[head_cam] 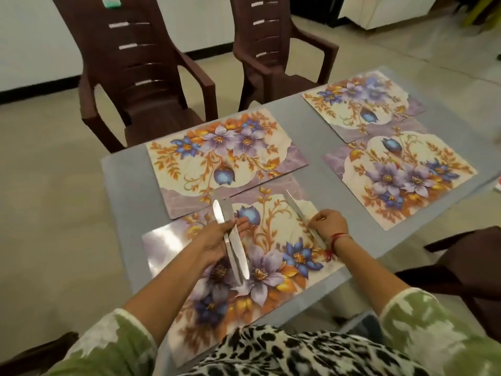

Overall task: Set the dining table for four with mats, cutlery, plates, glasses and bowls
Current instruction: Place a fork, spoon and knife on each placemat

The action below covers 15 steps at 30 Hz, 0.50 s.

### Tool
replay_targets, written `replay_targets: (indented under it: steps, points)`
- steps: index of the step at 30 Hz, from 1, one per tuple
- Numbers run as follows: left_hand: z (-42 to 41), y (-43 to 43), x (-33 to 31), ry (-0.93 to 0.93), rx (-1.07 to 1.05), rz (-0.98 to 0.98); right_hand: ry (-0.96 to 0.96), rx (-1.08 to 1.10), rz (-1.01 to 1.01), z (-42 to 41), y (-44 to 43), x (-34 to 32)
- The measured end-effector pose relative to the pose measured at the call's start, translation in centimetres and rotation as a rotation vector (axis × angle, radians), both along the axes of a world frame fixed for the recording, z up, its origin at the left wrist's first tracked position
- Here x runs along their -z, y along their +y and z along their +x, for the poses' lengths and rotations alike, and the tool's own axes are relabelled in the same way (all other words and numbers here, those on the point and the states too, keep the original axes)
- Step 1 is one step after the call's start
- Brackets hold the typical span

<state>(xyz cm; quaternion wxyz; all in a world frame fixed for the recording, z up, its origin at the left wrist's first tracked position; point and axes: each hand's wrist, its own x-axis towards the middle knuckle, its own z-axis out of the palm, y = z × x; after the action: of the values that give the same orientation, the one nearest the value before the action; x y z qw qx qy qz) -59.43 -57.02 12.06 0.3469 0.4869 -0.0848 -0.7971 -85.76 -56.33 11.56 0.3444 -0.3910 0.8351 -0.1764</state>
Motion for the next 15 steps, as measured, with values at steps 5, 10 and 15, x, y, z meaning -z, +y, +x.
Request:
replay_targets:
  steps: [5,10,15]
  points:
    - [-3.8,-2.5,0.6,-0.004,-0.082,0.042,0.115,-0.214,0.059,-1.1,-1.6,0.4]
    - [-6.3,-3.3,0.3,-0.046,-0.107,-0.004,0.105,-0.274,0.063,-2.1,-2.2,0.6]
    - [-8.3,-3.7,-0.7,-0.001,-0.161,-0.043,-0.034,-0.231,-0.104,-2.9,-2.8,-1.5]
